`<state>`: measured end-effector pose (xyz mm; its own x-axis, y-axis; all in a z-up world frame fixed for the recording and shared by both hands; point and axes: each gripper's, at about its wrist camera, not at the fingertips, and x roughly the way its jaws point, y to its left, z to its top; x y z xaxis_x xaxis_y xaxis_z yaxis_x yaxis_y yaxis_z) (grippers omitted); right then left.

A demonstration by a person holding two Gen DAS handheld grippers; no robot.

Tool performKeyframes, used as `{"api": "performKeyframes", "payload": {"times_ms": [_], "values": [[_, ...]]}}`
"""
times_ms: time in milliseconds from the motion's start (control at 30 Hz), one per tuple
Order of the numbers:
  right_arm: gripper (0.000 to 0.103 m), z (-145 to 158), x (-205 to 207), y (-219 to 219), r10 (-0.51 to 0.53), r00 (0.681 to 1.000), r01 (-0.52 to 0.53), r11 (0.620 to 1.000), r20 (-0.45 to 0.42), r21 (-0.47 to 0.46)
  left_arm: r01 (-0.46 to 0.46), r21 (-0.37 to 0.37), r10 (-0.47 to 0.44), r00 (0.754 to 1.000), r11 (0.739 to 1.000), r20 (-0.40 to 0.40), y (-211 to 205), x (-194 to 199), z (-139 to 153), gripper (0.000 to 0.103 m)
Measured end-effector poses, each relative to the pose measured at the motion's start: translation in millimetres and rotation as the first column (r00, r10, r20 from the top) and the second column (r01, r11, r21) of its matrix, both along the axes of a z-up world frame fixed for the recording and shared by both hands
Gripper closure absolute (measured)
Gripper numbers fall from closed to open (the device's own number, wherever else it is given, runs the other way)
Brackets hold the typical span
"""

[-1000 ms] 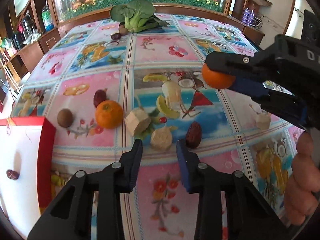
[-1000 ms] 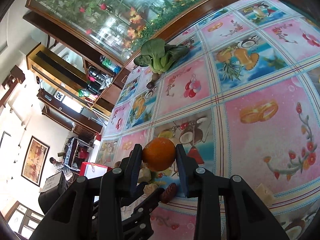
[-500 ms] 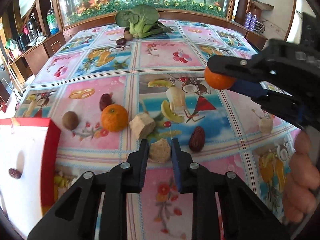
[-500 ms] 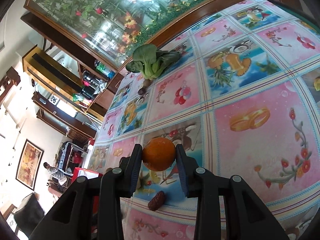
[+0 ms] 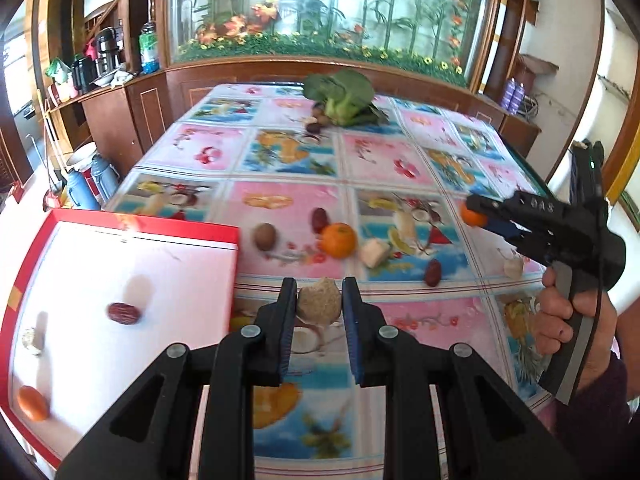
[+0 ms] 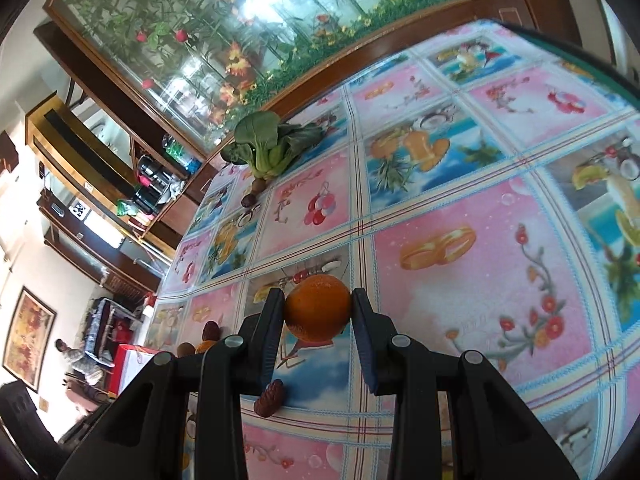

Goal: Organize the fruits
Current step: 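Carry both items into the white tray and open both tools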

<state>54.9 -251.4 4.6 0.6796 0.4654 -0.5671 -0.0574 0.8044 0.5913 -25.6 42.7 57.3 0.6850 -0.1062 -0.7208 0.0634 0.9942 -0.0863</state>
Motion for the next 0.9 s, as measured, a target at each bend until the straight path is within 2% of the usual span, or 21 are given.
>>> {"api": "performKeyframes", "payload": {"times_ms": [233, 433, 633, 767, 900], "values": [[0.070, 25, -26, 45, 0.054, 0.993, -0.054, 0.999, 0.105, -0.007, -0.031, -0.033, 0.032, 0.999, 0.999, 0.028, 51, -12, 11, 0.078], [0.070, 47, -27, 120, 0.197, 0.968, -0.200, 0.980, 0.155, 0.003, -0.099, -0.041, 0.101, 0.994, 0.994, 0.040, 98, -9, 15, 0.078], [0.070, 54, -22, 222, 0.390, 0.910, -0.393, 0.919, 0.142, -0.003, -0.183, -0.034, 0.185, 0.980, 0.983, 0.068, 136, -6, 21, 0.078], [0.070, 48, -22, 271, 0.477, 0.871, -0.483, 0.875, 0.116, 0.026, -0.250, -0.018, 0.251, 0.965, 0.968, 0.082, 158, -5, 21, 0.078], [0.070, 34, -33, 301, 0.559, 0.825, -0.559, 0.829, 0.087, -0.026, -0.309, -0.005, 0.308, 0.947, 0.951, 0.095, 176, -6, 22, 0.078]]}}
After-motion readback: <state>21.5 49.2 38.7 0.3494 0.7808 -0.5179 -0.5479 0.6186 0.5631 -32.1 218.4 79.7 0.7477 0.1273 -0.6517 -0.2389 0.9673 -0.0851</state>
